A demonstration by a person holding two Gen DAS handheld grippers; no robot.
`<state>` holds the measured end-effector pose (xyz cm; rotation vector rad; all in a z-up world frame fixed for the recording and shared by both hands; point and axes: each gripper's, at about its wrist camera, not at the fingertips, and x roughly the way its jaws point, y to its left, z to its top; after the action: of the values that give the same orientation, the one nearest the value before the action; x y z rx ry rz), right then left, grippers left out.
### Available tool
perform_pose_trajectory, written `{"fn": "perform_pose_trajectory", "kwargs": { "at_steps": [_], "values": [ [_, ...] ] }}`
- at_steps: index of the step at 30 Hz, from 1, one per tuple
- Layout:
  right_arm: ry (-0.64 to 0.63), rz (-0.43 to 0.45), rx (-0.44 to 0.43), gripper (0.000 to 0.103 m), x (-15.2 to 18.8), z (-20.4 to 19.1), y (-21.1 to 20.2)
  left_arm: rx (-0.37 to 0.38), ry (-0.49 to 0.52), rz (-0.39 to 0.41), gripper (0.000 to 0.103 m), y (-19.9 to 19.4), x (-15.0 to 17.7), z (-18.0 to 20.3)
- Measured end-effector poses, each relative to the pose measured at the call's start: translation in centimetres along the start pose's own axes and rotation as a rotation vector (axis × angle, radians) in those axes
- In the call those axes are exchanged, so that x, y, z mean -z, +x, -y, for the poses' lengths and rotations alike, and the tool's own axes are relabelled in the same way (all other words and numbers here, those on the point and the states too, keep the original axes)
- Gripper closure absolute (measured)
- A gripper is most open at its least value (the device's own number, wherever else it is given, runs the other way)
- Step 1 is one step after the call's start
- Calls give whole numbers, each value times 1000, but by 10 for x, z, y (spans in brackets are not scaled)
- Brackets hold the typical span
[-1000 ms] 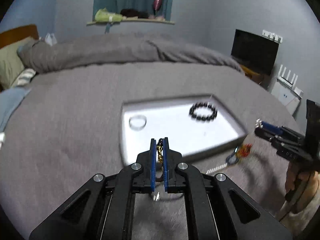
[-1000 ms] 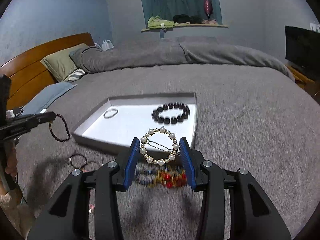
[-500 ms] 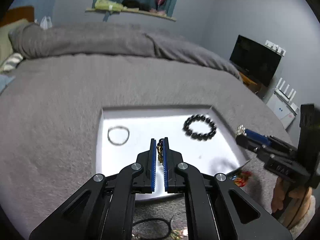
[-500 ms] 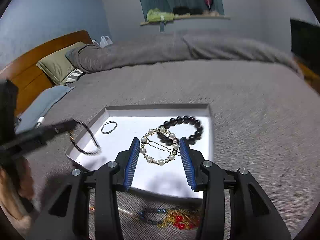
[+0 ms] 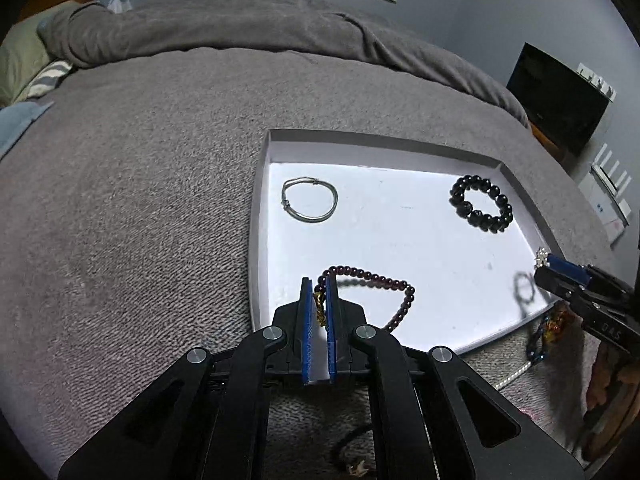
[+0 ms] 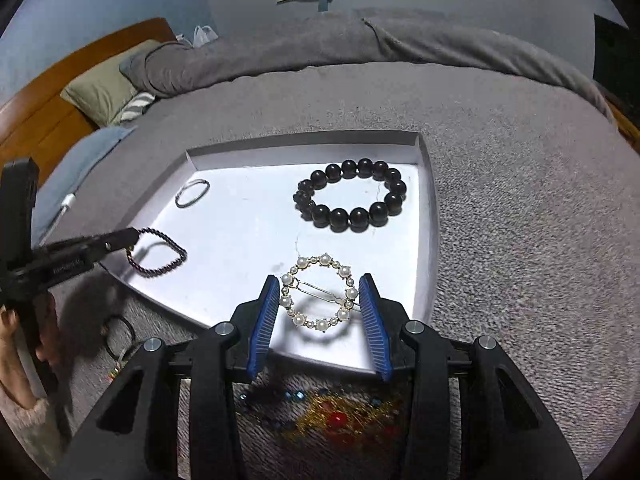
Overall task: Organize jewelry
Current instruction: 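Carry both items into the box and lower them onto its floor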
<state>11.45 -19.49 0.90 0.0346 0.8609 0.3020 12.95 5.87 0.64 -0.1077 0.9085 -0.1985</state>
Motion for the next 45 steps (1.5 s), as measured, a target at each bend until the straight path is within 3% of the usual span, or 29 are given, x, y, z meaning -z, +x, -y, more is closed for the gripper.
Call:
{"fn": "perform_pose_trajectory", "kwargs": {
  "at_steps": [11,26,32,45],
  "values": [
    [-59,-20,49,62,7,-6,6,-112,117,-20,96,6,8,12],
    [-108,-41,138,61,8,-5,21,-72,112,-35,96,5,13,13],
    [-139,-83,110,61,3,-5,23,-103,125,-31,94,6,13,18],
    [-141,-66,106,60,5,-6,21,-113,134,-18,90,7,13,22]
  ]
}}
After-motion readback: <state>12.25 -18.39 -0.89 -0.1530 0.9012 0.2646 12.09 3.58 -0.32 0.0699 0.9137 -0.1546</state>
